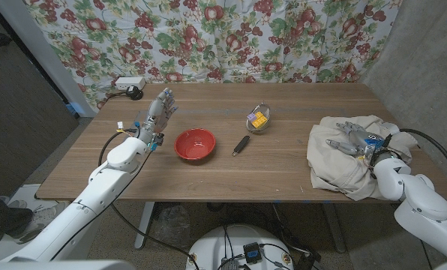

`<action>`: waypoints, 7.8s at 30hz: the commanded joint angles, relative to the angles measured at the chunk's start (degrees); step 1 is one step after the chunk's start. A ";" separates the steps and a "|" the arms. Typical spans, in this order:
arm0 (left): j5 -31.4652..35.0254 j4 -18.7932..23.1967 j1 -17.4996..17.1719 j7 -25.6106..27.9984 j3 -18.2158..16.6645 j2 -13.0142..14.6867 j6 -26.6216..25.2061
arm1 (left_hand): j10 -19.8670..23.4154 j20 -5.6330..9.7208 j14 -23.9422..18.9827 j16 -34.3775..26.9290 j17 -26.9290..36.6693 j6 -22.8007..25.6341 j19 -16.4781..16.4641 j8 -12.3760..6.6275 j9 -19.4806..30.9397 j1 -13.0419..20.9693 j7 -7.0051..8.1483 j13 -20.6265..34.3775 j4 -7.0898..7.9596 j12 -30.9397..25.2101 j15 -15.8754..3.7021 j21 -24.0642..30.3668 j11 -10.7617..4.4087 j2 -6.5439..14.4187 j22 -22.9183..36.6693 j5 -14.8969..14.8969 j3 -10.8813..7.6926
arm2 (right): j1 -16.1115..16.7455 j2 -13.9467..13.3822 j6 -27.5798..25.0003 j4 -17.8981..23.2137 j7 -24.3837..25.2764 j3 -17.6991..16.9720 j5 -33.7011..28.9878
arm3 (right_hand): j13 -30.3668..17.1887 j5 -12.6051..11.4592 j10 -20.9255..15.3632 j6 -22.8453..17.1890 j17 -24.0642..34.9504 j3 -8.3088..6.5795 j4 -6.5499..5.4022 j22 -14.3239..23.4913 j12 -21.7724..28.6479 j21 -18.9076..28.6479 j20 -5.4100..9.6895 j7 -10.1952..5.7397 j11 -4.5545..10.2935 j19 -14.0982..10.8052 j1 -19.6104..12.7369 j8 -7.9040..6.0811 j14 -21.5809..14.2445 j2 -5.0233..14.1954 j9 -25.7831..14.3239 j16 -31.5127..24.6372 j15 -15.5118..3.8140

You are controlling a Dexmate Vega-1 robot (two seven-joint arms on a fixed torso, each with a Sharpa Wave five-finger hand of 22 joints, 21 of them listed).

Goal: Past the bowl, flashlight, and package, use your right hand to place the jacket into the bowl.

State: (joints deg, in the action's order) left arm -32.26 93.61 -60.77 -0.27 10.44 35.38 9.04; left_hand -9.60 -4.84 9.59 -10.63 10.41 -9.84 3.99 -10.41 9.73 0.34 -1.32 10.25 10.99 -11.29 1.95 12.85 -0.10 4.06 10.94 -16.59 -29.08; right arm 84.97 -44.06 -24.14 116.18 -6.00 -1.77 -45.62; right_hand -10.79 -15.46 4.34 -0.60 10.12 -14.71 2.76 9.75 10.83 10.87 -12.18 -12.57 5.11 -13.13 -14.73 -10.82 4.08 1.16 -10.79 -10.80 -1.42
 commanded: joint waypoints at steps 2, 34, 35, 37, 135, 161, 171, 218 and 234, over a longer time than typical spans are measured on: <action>-0.08 -0.69 0.43 -0.43 0.05 0.01 0.21 | -4.54 -0.33 4.21 -0.06 0.07 -2.97 -0.10 -0.06 0.33 -0.11 0.32 0.22 0.08 -0.07 0.26 0.06 -0.03 6.22 0.18 -0.21 0.31 | -2.02 -1.37 -1.45 -1.47 -0.62 2.58 0.87 | -0.23 0.15 0.34 0.35 0.21 -0.25 0.43 0.28 0.17 0.53 0.18 -0.07 0.35 -0.77 -0.93 -0.11 -0.43 -0.02 -0.32 -0.22 0.04; -0.41 -2.14 1.14 -1.16 0.13 -0.21 0.83 | -4.53 -0.30 4.21 -0.06 0.06 -2.69 -0.07 -0.12 0.34 -0.08 0.54 0.22 0.08 -0.08 0.24 0.04 -0.01 6.27 0.18 -0.25 0.33 | -5.28 -4.19 -6.64 -2.73 -2.93 7.24 2.68 | -0.17 0.73 0.22 0.89 0.15 -2.46 4.23 0.27 0.36 1.83 0.00 -0.07 0.64 -7.77 -6.71 -0.28 -2.27 2.02 -0.32 -0.46 -0.22; -0.48 -2.05 1.13 -1.07 0.11 -0.19 0.62 | -4.53 -0.31 4.21 -0.05 0.06 -2.69 -0.06 -0.11 0.34 -0.08 0.53 0.22 0.08 -0.08 0.24 0.03 0.00 6.27 0.18 -0.25 0.33 | -5.38 -4.20 -6.86 -2.74 -2.99 7.37 2.78 | -0.18 0.87 0.18 0.87 0.23 -2.29 4.08 0.26 0.37 1.63 -0.10 -0.04 0.61 -7.48 -6.41 -0.29 -2.25 1.95 -0.33 -0.49 -0.22; -0.49 -2.20 1.23 -1.29 0.19 -0.19 0.71 | -4.53 -0.31 4.24 -0.04 0.06 -2.71 -0.05 -0.10 0.34 -0.08 0.55 0.22 0.08 -0.08 0.25 0.03 0.03 6.26 0.17 -0.25 0.33 | -5.49 -4.44 -6.96 -2.82 -2.88 7.60 2.88 | -0.19 1.04 0.18 0.84 0.34 -2.10 3.78 0.25 0.37 1.46 -0.15 -0.03 0.59 -7.31 -5.95 -0.32 -2.24 2.04 -0.36 -0.54 -0.25; -0.34 1.55 -0.90 0.05 -0.48 -0.08 0.35 | -4.66 -0.24 4.43 -0.01 0.07 -2.56 -0.02 -0.08 0.35 -0.10 0.49 0.22 0.10 -0.05 0.28 -0.01 0.15 6.29 0.17 -0.34 0.43 | -3.63 -7.73 -2.75 -1.83 6.99 6.72 9.67 | -14.92 4.27 -49.82 -55.50 31.70 -4.34 5.52 10.94 20.46 31.08 24.91 14.96 -7.50 -50.40 -68.49 -6.43 -61.16 7.79 -3.39 -23.24 -11.10; -0.45 1.21 -0.98 -0.43 -0.57 -0.39 1.13 | -4.58 -0.23 4.45 -0.03 0.06 -2.55 -0.01 -0.07 0.35 -0.10 0.51 0.22 0.10 -0.08 0.28 -0.01 0.14 6.28 0.18 -0.35 0.46 | 0.27 -2.21 5.10 0.91 10.75 -0.43 5.34 | -16.39 3.80 -49.65 -58.16 32.76 -3.60 5.56 10.68 21.80 32.76 24.98 15.54 -7.41 -49.62 -69.24 -5.85 -61.16 6.85 -2.96 -21.35 -11.08; -0.37 1.54 -1.16 -0.52 -0.78 -0.27 1.50 | -4.58 -0.26 4.47 -0.03 0.06 -2.57 0.01 -0.06 0.35 -0.11 0.56 0.22 0.10 -0.08 0.33 -0.02 0.13 6.29 0.18 -0.36 0.47 | 1.26 0.13 7.84 2.26 11.54 -2.78 3.75 | -16.76 3.68 -49.77 -58.55 33.04 -3.44 5.46 10.55 22.18 33.28 24.98 15.64 -7.49 -49.43 -69.41 -5.52 -61.49 6.81 -2.85 -20.89 -11.08; -1.02 1.67 -1.96 -1.11 -2.00 -0.19 2.51 | -4.59 -0.26 4.42 -0.05 0.06 -2.56 -0.04 -0.06 0.35 -0.10 0.49 0.22 0.09 -0.08 0.24 0.00 0.10 6.27 0.17 -0.38 0.52 | 0.48 6.05 16.14 7.15 10.48 -7.49 -2.49 | -17.77 3.26 -50.84 -60.15 34.44 -2.57 5.27 10.04 23.33 35.69 24.98 15.99 -7.85 -48.78 -70.17 -4.32 -62.76 6.37 -2.54 -19.29 -11.09; -0.97 2.15 -2.33 -1.10 -2.32 -0.14 2.74 | -4.55 -0.27 4.41 -0.05 0.06 -2.53 -0.10 -0.07 0.35 -0.10 0.53 0.22 0.08 -0.10 0.18 0.02 0.09 6.25 0.17 -0.39 0.54 | 0.10 7.61 17.52 9.31 9.58 -8.88 -4.15 | -18.01 3.16 -50.79 -60.51 34.87 -2.23 5.10 9.85 23.39 36.44 24.99 15.85 -7.56 -48.47 -70.21 -3.97 -62.78 6.25 -2.54 -18.71 -10.93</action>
State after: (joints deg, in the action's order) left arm -33.23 95.54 -62.90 -1.29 8.28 35.25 11.58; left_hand -9.60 -4.83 9.59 -10.63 10.41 -9.64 3.98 -10.41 10.00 0.34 -1.12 10.25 10.99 -11.29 1.95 12.85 -0.10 4.06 10.95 -16.59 -28.59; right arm 85.30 -37.50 -7.57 124.10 4.26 -9.75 -48.80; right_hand -28.40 -11.92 -45.93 -60.70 44.74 -17.06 7.80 19.58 33.91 46.87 10.87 3.08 -2.53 -62.12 -84.37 -14.95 -56.25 7.32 -13.19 -29.82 -6.27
